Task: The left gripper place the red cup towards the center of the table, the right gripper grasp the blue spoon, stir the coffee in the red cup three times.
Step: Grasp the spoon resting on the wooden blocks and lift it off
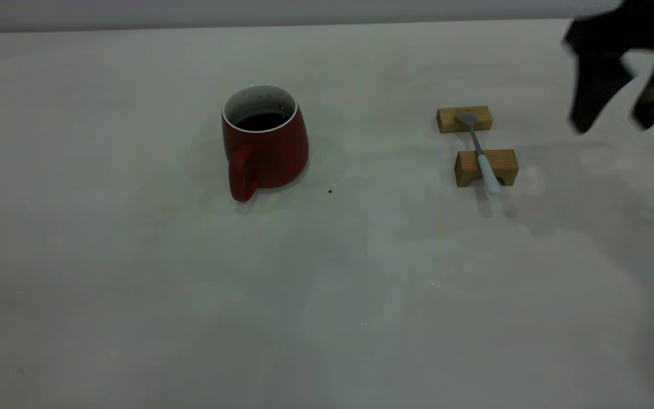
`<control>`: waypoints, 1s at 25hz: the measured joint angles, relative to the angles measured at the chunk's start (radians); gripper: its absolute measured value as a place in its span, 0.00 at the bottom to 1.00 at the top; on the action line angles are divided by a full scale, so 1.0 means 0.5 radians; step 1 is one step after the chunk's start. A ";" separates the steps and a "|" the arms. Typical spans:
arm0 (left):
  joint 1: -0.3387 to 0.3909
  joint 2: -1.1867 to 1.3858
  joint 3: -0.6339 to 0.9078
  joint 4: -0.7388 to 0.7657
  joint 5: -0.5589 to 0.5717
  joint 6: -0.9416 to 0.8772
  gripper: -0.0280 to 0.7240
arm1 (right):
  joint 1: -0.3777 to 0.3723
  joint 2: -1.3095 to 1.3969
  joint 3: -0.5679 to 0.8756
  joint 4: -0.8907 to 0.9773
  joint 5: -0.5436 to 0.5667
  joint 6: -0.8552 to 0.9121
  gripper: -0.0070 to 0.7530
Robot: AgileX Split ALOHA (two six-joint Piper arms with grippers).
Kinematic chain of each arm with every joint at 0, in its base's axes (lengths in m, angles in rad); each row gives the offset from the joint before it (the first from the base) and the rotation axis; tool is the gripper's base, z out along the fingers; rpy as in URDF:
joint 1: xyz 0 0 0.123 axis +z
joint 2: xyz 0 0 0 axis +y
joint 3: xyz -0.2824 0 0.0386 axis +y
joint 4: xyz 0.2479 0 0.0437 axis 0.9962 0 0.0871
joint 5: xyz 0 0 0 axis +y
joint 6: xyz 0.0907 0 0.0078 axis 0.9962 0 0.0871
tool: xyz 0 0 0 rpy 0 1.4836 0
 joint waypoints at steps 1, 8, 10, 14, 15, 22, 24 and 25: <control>0.000 0.000 0.000 0.000 0.000 0.000 0.77 | 0.014 0.062 -0.046 0.002 0.004 -0.002 0.88; 0.000 0.000 0.000 0.000 -0.002 0.000 0.77 | 0.111 0.344 -0.246 0.015 0.003 -0.027 0.88; 0.000 0.000 0.000 0.000 -0.002 0.000 0.77 | 0.126 0.385 -0.264 0.031 -0.012 -0.028 0.88; 0.000 0.000 0.000 0.000 -0.002 0.000 0.77 | 0.136 0.437 -0.268 0.094 -0.062 -0.042 0.88; 0.000 0.000 0.000 0.000 -0.002 0.000 0.77 | 0.139 0.450 -0.268 0.120 -0.069 -0.060 0.88; 0.000 0.000 0.000 0.000 -0.002 0.000 0.77 | 0.219 0.483 -0.270 0.267 -0.193 -0.183 0.88; 0.000 0.000 0.000 0.000 -0.002 0.000 0.77 | 0.233 0.504 -0.270 0.287 -0.242 -0.187 0.88; 0.000 0.000 0.000 0.000 -0.002 0.000 0.77 | 0.233 0.521 -0.270 0.298 -0.261 -0.189 0.88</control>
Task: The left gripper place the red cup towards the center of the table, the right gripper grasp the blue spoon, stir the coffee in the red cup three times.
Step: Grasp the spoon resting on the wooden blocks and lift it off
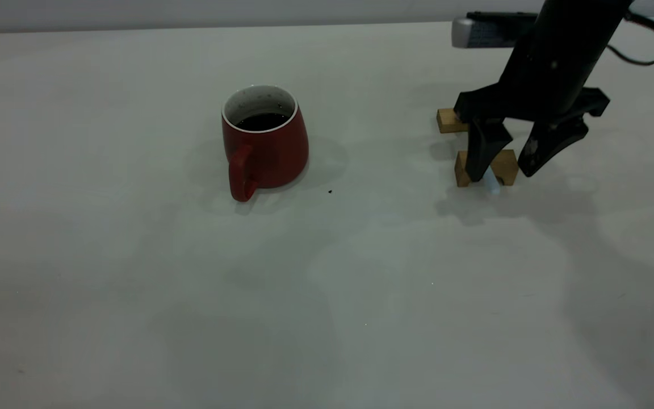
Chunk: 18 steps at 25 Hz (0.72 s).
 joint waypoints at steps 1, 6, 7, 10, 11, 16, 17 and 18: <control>0.000 0.000 0.000 0.000 0.000 0.000 0.77 | 0.000 0.016 0.000 0.005 -0.014 0.000 0.88; 0.000 0.000 0.000 0.000 0.000 0.000 0.77 | 0.000 0.099 0.000 0.014 -0.067 -0.004 0.88; 0.000 0.000 0.000 0.000 0.000 0.000 0.77 | 0.000 0.118 0.000 0.014 -0.079 -0.004 0.87; 0.000 0.000 0.000 0.000 0.000 0.002 0.77 | 0.000 0.144 0.000 0.014 -0.120 -0.005 0.83; 0.000 0.000 0.000 0.000 0.000 0.002 0.77 | 0.000 0.146 0.000 0.014 -0.133 -0.005 0.79; 0.000 0.000 0.000 0.000 0.000 0.002 0.77 | 0.000 0.150 -0.002 0.014 -0.179 -0.005 0.47; 0.000 0.000 0.000 0.000 0.000 0.002 0.77 | 0.000 0.150 -0.002 0.014 -0.171 -0.005 0.39; 0.000 0.000 0.000 0.000 0.000 0.002 0.77 | 0.000 0.145 -0.002 0.014 -0.155 -0.005 0.29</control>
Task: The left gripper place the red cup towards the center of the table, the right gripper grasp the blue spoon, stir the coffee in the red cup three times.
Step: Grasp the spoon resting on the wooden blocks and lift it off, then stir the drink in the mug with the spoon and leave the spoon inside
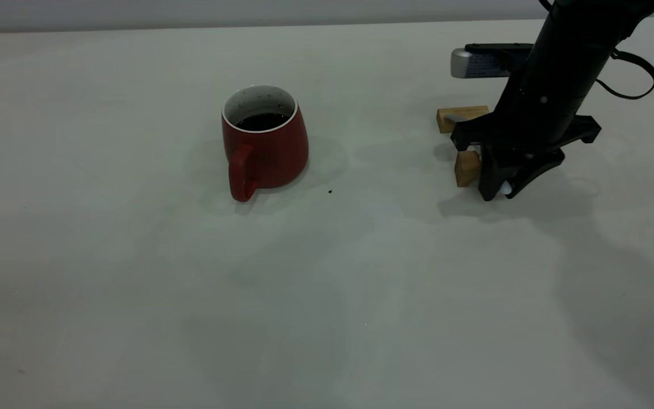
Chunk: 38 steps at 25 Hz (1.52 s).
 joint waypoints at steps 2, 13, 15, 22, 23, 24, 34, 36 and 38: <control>0.000 0.000 0.000 0.000 0.000 0.000 0.77 | 0.000 -0.041 0.000 -0.012 0.104 -0.001 0.18; 0.000 0.000 0.000 0.000 0.000 0.000 0.77 | -0.002 -0.756 0.000 0.309 0.686 0.362 0.19; 0.000 0.000 0.000 0.000 0.000 0.000 0.77 | -0.002 -0.795 0.000 0.546 0.768 0.556 0.19; 0.000 0.000 0.000 0.000 0.000 0.000 0.77 | 0.002 -0.805 0.002 1.444 0.823 1.061 0.19; 0.000 0.000 0.000 0.000 0.000 0.000 0.77 | 0.007 -0.805 0.002 1.555 0.823 1.140 0.19; 0.000 0.000 0.000 0.000 0.000 0.000 0.77 | 0.020 -0.802 0.002 1.649 0.820 1.210 0.19; 0.000 0.000 0.000 0.000 0.000 0.000 0.77 | 0.293 -0.499 -0.034 2.800 0.781 1.879 0.19; 0.000 0.000 0.000 0.000 0.000 0.000 0.77 | 0.297 -0.395 -0.107 2.828 0.769 1.869 0.19; 0.000 0.000 0.000 0.000 0.000 0.000 0.77 | 0.297 -0.299 -0.200 2.840 0.772 1.869 0.19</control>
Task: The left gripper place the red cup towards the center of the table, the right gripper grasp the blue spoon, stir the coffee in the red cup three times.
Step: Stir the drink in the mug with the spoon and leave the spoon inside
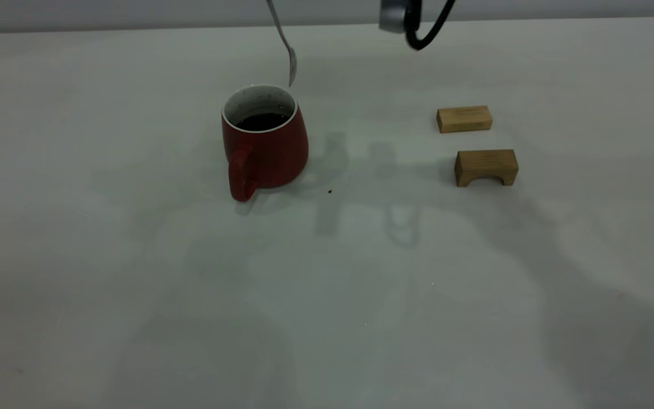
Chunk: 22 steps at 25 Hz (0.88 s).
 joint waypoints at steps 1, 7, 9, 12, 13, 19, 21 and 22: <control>0.000 0.000 0.000 0.000 0.000 0.000 0.77 | 0.000 0.051 -0.060 0.004 0.006 0.000 0.19; 0.000 0.000 0.000 0.000 0.000 0.000 0.77 | 0.000 0.306 -0.345 0.015 0.086 0.031 0.19; 0.000 0.000 0.000 0.000 0.000 0.000 0.77 | 0.000 0.373 -0.387 0.015 0.111 0.077 0.19; 0.000 0.000 0.000 0.000 0.000 0.000 0.77 | 0.002 0.456 -0.450 0.015 0.151 0.108 0.19; 0.000 0.000 0.000 0.000 0.000 0.000 0.77 | 0.002 0.481 -0.472 0.013 0.165 0.114 0.19; 0.000 0.000 0.000 0.000 0.000 0.000 0.77 | 0.002 0.685 -0.657 0.015 0.182 0.121 0.19; 0.000 0.000 0.000 0.000 0.000 0.000 0.77 | 0.002 0.757 -0.701 0.015 0.182 0.121 0.19; 0.000 0.000 0.000 0.000 0.000 0.000 0.77 | 0.002 0.797 -0.724 0.015 0.189 0.121 0.19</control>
